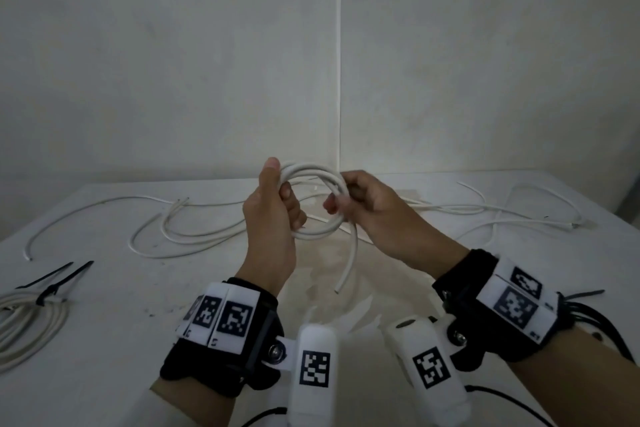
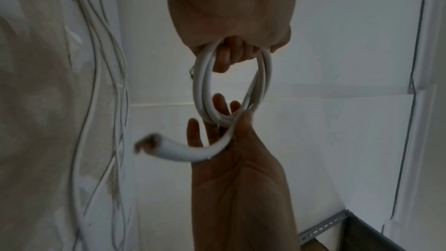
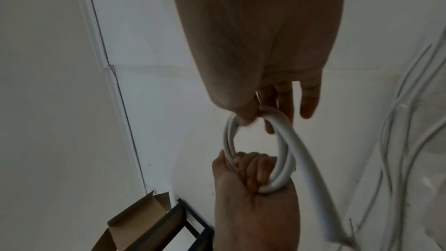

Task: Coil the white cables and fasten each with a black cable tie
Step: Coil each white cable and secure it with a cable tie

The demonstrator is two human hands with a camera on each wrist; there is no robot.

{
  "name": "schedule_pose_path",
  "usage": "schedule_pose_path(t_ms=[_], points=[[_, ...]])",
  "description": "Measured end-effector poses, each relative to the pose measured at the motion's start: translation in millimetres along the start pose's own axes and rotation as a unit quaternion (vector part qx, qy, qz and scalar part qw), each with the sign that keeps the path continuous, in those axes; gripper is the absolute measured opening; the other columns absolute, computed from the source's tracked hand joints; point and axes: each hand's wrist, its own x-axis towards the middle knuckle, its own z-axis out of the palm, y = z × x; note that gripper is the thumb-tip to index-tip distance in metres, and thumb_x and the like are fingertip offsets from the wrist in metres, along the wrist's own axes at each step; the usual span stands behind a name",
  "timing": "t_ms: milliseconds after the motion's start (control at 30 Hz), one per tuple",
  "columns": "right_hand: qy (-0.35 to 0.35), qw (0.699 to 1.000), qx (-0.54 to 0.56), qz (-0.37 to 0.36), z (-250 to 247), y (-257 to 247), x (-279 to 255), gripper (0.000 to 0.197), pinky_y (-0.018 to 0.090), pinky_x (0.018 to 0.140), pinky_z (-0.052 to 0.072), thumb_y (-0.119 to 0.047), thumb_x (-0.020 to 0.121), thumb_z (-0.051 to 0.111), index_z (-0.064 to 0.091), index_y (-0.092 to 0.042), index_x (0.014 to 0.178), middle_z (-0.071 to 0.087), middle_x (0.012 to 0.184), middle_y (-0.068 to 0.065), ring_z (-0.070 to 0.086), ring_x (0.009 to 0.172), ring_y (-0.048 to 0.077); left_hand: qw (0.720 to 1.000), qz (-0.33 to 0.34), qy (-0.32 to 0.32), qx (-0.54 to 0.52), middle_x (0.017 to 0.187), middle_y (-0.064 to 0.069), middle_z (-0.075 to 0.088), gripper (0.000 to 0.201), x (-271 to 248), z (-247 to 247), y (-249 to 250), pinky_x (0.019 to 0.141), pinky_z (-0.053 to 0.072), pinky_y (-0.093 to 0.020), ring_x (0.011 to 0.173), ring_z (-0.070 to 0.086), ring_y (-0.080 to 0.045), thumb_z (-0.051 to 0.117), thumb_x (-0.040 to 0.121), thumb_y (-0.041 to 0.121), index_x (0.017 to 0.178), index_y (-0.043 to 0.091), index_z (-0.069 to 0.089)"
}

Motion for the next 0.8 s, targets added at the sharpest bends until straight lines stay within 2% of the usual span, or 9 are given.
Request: schedule_pose_path(t_ms=[100, 233, 300, 367, 433, 533, 633, 733, 800], points=[[0.078, 0.995, 0.030, -0.053, 7, -1, 3, 0.017, 0.016, 0.069, 0.047, -0.016, 0.097, 0.040, 0.043, -0.033, 0.097, 0.059, 0.073, -0.003, 0.058, 0.063, -0.001, 1.000, -0.020, -0.014, -0.001, 0.041, 0.008, 0.029, 0.042, 0, 3, -1, 0.037, 0.030, -0.018, 0.035, 0.025, -0.006, 0.042, 0.096, 0.035, 0.058, 0.017, 0.039], [0.096, 0.991, 0.018, -0.088, 10, 4, 0, 0.016, 0.014, 0.057, 0.045, -0.020, 0.096, 0.042, 0.044, -0.036, 0.100, 0.052, 0.066, -0.004, 0.053, 0.053, 0.002, 0.998, -0.023, -0.046, 0.043, 0.041, 0.008, 0.031, 0.043, -3, 3, -8, 0.046, 0.038, -0.024, 0.035, 0.029, -0.007, 0.037, 0.098, 0.036, 0.060, 0.015, 0.042], [0.151, 0.984, -0.010, -0.099, 9, 7, 2, 0.014, 0.014, 0.056, 0.042, -0.022, 0.097, 0.040, 0.050, -0.030, 0.103, 0.050, 0.060, -0.009, 0.051, 0.051, 0.001, 0.994, -0.013, -0.080, 0.070, 0.041, 0.007, 0.034, 0.045, -4, 2, -13, 0.055, 0.043, -0.030, 0.037, 0.036, -0.009, 0.032, 0.099, 0.035, 0.062, 0.013, 0.044], [0.194, 0.971, -0.067, -0.118, 6, 11, 6, 0.021, 0.007, 0.058, 0.037, -0.023, 0.098, 0.039, 0.057, -0.017, 0.107, 0.048, 0.064, -0.018, 0.052, 0.055, -0.005, 0.988, -0.001, -0.117, 0.101, 0.043, 0.006, 0.042, 0.046, -3, -1, -18, 0.064, 0.048, -0.035, 0.042, 0.047, -0.011, 0.026, 0.101, 0.031, 0.066, 0.011, 0.047], [0.185, 0.968, -0.113, -0.123, 3, 14, 8, 0.026, 0.005, 0.058, 0.034, -0.023, 0.098, 0.040, 0.059, -0.009, 0.108, 0.045, 0.065, -0.021, 0.053, 0.059, -0.009, 0.984, -0.007, -0.137, 0.118, 0.045, 0.005, 0.048, 0.043, -1, -7, -21, 0.066, 0.049, -0.036, 0.044, 0.052, -0.013, 0.023, 0.102, 0.022, 0.072, 0.008, 0.051], [0.154, 0.971, -0.136, -0.121, 3, 18, 7, 0.034, 0.007, 0.055, 0.035, -0.030, 0.096, 0.038, 0.059, -0.007, 0.107, 0.049, 0.055, -0.018, 0.054, 0.058, -0.006, 0.983, -0.013, -0.134, 0.126, 0.043, 0.004, 0.045, 0.040, -3, -13, -25, 0.065, 0.048, -0.037, 0.041, 0.049, -0.012, 0.022, 0.100, 0.013, 0.071, 0.008, 0.048], [0.159, 0.976, -0.102, -0.109, 10, 20, 4, 0.032, 0.014, 0.055, 0.035, -0.032, 0.097, 0.033, 0.058, -0.012, 0.097, 0.053, 0.051, -0.025, 0.052, 0.051, -0.002, 0.987, -0.006, -0.103, 0.120, 0.043, 0.004, 0.037, 0.041, -10, -11, -26, 0.059, 0.045, -0.034, 0.039, 0.040, -0.012, 0.023, 0.101, 0.021, 0.066, 0.010, 0.043], [0.186, 0.972, -0.094, -0.108, 13, 17, 5, 0.025, 0.021, 0.053, 0.034, -0.031, 0.096, 0.033, 0.048, -0.027, 0.076, 0.044, 0.048, -0.011, 0.047, 0.045, 0.001, 0.985, 0.017, -0.105, 0.136, 0.049, 0.001, 0.033, 0.043, -17, -6, -25, 0.052, 0.045, -0.026, 0.046, 0.036, -0.013, 0.025, 0.100, 0.033, 0.067, 0.010, 0.041], [0.187, 0.969, -0.117, -0.114, 13, 16, 6, 0.028, 0.021, 0.051, 0.033, -0.029, 0.097, 0.035, 0.041, -0.033, 0.070, 0.038, 0.052, -0.010, 0.046, 0.045, 0.004, 0.978, 0.039, -0.125, 0.162, 0.050, 0.002, 0.034, 0.041, -18, -8, -24, 0.055, 0.047, -0.027, 0.047, 0.039, -0.013, 0.029, 0.099, 0.035, 0.066, 0.012, 0.040]])
